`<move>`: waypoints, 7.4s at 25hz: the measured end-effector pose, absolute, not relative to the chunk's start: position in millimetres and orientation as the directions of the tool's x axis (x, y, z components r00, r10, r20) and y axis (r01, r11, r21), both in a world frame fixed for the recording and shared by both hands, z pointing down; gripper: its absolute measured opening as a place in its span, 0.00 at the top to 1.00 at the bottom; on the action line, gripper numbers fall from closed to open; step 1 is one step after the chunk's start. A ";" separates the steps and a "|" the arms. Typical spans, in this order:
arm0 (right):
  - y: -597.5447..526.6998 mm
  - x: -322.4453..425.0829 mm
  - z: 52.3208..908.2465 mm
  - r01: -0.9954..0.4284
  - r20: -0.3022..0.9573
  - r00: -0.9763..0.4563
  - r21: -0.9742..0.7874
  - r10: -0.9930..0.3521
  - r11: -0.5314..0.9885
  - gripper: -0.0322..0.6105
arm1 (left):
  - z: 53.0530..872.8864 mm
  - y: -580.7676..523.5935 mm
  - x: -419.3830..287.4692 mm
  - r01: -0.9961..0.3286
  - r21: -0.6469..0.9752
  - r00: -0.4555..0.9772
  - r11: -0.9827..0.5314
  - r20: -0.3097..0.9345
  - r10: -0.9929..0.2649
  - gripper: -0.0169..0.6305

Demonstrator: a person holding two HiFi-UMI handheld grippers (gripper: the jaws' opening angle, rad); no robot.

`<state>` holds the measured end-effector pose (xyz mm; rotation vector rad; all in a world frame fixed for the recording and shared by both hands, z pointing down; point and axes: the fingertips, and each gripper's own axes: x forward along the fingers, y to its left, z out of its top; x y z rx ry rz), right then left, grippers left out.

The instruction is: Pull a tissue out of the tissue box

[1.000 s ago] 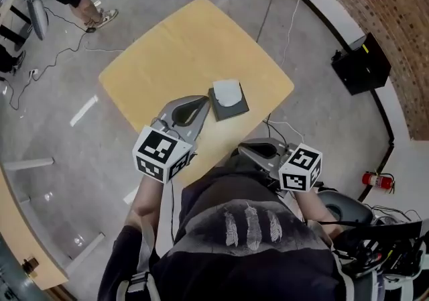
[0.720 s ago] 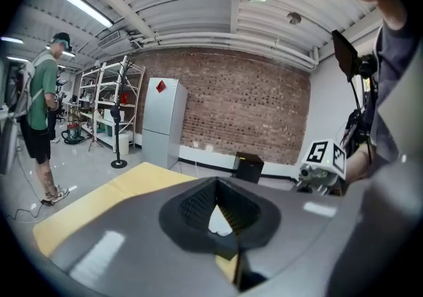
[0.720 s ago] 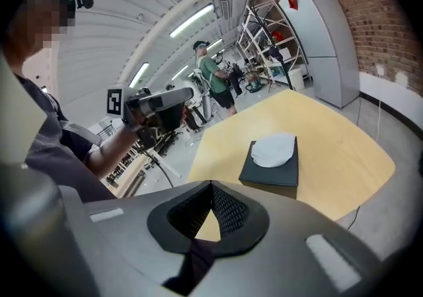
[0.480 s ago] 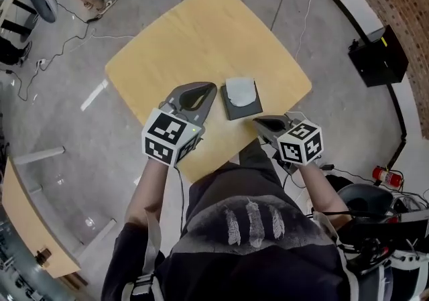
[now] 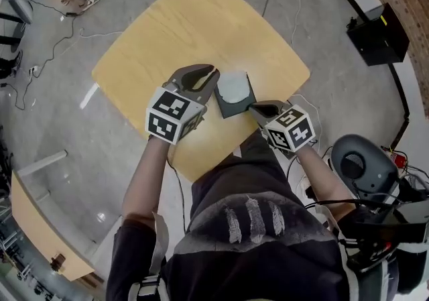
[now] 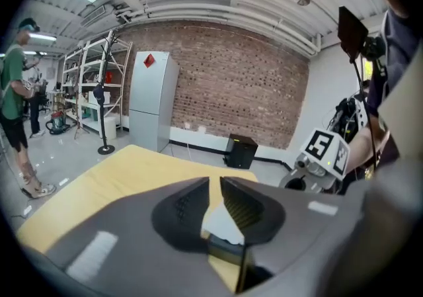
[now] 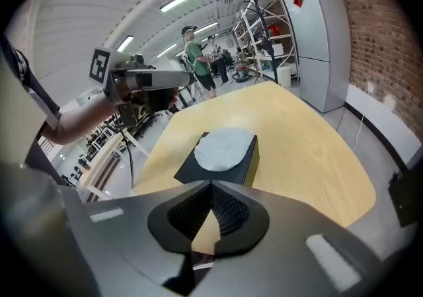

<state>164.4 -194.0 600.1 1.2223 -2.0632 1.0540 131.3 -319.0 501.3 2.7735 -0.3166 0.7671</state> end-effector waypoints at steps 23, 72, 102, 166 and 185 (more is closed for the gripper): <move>-201.4 175.6 613.4 -0.873 0.695 -0.487 -0.360 -0.530 0.330 0.95 | 612.7 -296.9 180.9 -0.063 0.156 0.604 -0.986 0.792 0.087 0.63; -213.3 182.9 611.9 -0.863 0.639 -0.503 -0.405 -0.582 0.301 0.95 | 538.1 -311.4 157.0 -0.223 0.046 0.721 -0.974 0.680 -0.133 0.96; -209.8 182.3 613.0 -0.864 0.632 -0.500 -0.407 -0.593 0.295 0.95 | 506.7 -329.0 133.4 -0.307 0.037 0.745 -0.951 0.631 -0.216 0.96; -213.1 188.6 610.8 -0.861 0.645 -0.504 -0.425 -0.574 0.278 0.95 | 618.4 -443.0 -67.6 -0.866 0.209 0.435 -0.455 0.764 -0.476 0.78; -218.1 180.9 620.9 -0.875 0.653 -0.481 -0.400 -0.585 0.274 0.95 | 619.2 -442.2 -64.9 -0.859 0.219 0.463 -0.464 0.721 -0.516 0.80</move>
